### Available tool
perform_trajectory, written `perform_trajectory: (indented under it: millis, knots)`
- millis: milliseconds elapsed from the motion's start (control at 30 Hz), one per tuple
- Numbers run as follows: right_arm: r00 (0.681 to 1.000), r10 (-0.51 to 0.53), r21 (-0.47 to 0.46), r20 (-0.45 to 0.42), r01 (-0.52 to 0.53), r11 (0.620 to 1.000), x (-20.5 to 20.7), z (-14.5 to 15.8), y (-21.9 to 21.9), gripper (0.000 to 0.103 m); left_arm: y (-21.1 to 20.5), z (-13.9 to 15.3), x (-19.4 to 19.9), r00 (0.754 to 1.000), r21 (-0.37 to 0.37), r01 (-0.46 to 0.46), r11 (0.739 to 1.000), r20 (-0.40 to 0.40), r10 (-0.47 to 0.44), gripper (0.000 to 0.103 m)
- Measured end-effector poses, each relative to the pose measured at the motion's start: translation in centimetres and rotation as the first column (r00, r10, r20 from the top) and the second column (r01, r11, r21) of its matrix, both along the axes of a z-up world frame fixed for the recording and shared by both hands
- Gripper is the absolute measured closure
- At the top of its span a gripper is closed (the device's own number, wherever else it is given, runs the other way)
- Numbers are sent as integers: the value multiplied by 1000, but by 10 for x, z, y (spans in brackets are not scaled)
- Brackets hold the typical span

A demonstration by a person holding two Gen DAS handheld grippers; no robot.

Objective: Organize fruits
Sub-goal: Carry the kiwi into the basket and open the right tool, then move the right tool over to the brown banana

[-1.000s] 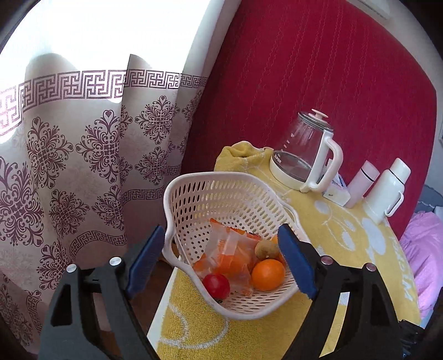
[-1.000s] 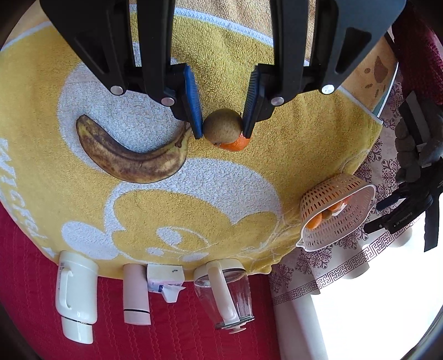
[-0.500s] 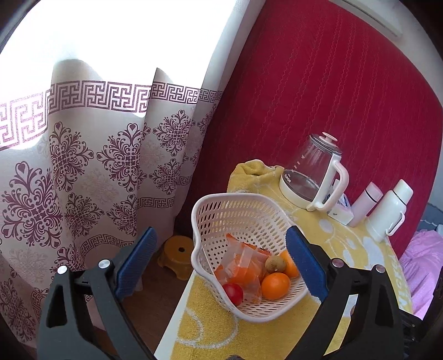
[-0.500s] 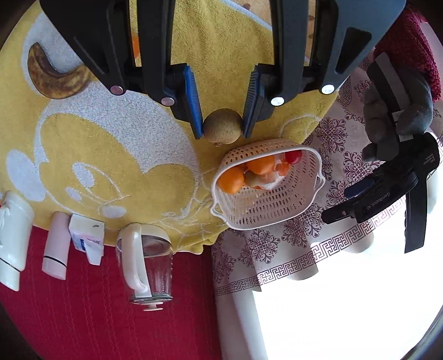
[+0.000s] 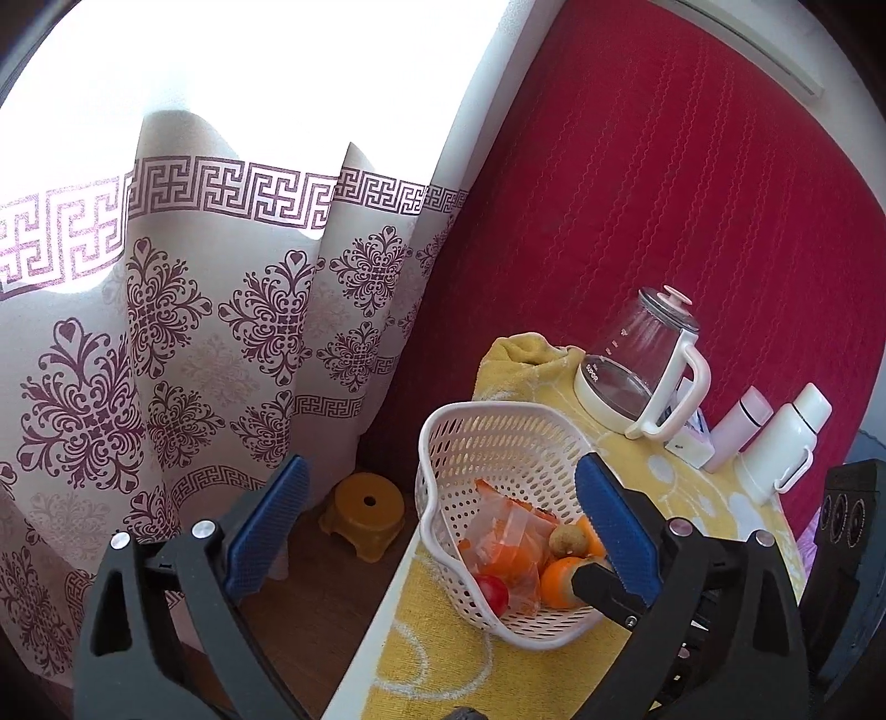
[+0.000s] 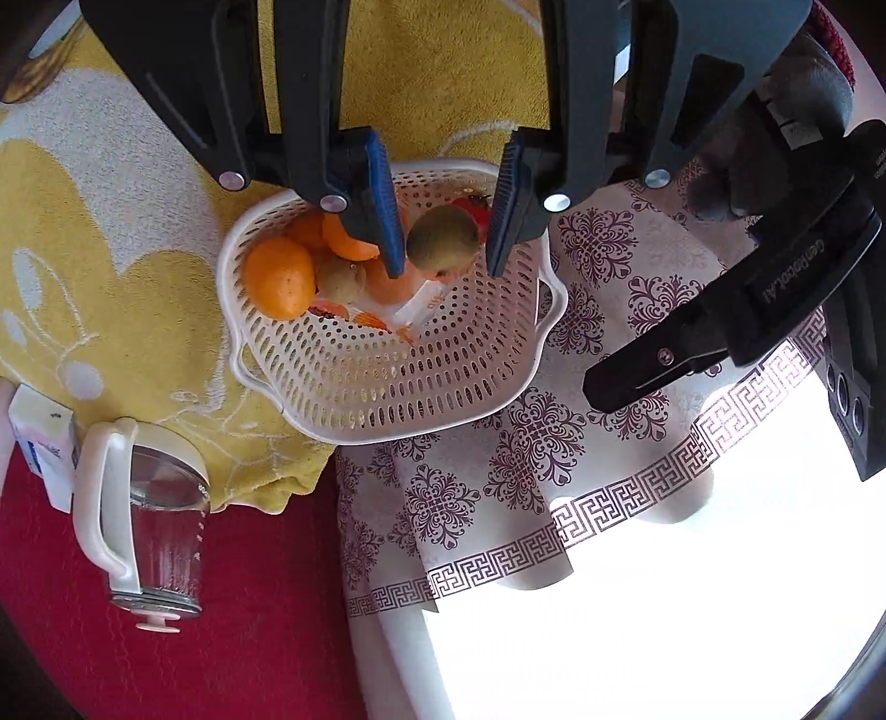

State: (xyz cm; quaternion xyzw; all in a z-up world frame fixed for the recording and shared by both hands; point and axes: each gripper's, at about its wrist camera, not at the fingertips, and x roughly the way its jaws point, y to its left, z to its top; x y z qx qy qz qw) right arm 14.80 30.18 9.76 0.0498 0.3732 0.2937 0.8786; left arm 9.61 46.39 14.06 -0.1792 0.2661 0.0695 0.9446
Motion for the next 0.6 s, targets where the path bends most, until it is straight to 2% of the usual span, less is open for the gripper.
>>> perform_trajectory:
  millis: [33,67,167,333,467,600]
  knots:
    - [1000,-8,13,-13,8,1000,3,-2,-1,58,1,0,0,1000,-3,-3,1000,0,3,4]
    - [1000,-25,28,-18,25,999,4,-3,-5,45,2,0,0,1000,-7,-5,1000,0,5,3]
    - [998,-60,45,-23,61,997,3,-7,-19,44,4,2,-2,1000,-12,-12,1000,10,12,3]
    - [991,-129,73,-44,132,988,0,-14,-48,43,-1,5,-3,999,26,-47,999,11,47,3]
    - [984,-171,81,-48,174,981,-10,-20,-65,43,-9,6,-4,999,51,-39,998,13,39,3]
    - [977,-212,85,-19,212,973,-25,-20,-82,34,-20,9,-6,999,92,-39,995,32,36,3]
